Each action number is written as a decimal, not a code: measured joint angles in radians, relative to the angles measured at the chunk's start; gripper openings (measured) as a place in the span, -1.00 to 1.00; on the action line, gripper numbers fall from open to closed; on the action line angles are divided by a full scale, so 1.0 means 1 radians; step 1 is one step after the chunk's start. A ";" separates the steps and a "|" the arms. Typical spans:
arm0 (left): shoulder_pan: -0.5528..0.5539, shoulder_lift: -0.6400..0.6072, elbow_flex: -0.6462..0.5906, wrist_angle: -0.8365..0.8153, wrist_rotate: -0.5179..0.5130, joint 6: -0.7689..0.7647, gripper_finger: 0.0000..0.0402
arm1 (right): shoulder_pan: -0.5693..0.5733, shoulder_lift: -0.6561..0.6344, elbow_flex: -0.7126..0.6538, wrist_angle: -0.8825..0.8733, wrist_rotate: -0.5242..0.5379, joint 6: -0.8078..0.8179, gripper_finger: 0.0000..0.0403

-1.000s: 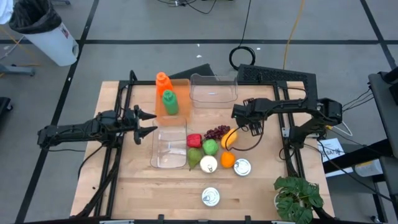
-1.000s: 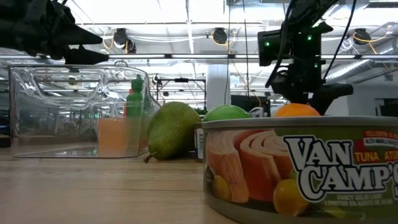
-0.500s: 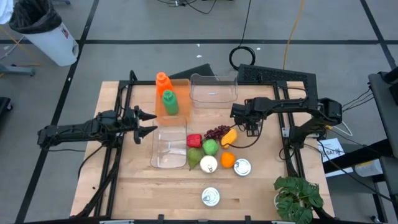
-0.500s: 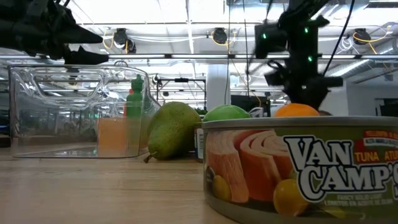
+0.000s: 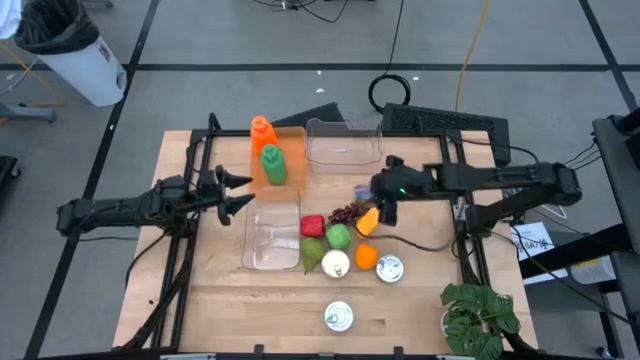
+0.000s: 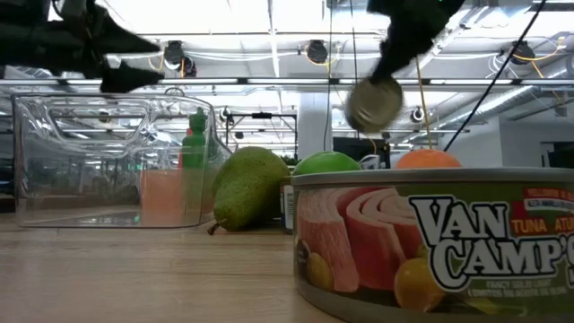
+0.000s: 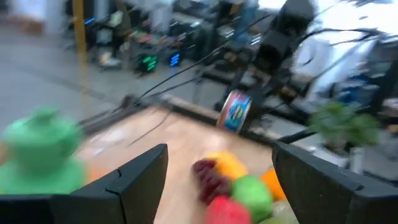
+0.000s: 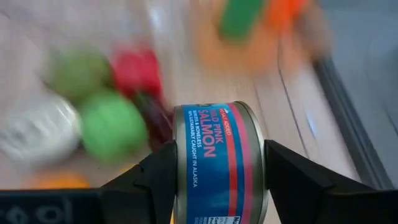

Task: Pick & Place Food Item
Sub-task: Put the blue and pink tuna can into the bottom transparent bin

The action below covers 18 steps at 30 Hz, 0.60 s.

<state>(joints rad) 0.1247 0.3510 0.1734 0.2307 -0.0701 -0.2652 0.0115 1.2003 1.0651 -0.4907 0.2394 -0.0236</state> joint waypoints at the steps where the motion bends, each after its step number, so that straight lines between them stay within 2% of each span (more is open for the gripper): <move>1: -0.004 0.036 0.000 0.057 0.019 0.010 0.48 | 0.026 -0.012 -0.036 0.092 0.006 -0.013 -0.03; 6: -0.038 0.245 0.000 0.320 0.042 0.075 0.48 | 0.110 0.006 -0.195 0.583 0.073 -0.129 -0.03; 10: -0.072 0.417 0.013 0.457 0.043 0.108 0.47 | 0.128 0.048 -0.267 0.868 0.072 -0.178 -0.03; 14: -0.108 0.578 0.089 0.475 0.040 0.122 0.47 | 0.139 0.090 -0.283 1.007 0.060 -0.199 -0.03; 18: -0.151 0.747 0.204 0.473 0.038 0.213 0.47 | 0.147 0.117 -0.283 1.070 0.039 -0.205 -0.03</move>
<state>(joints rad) -0.0258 1.0982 0.3773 0.7033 -0.0326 -0.0525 0.1581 1.3174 0.7822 0.5794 0.2780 -0.2282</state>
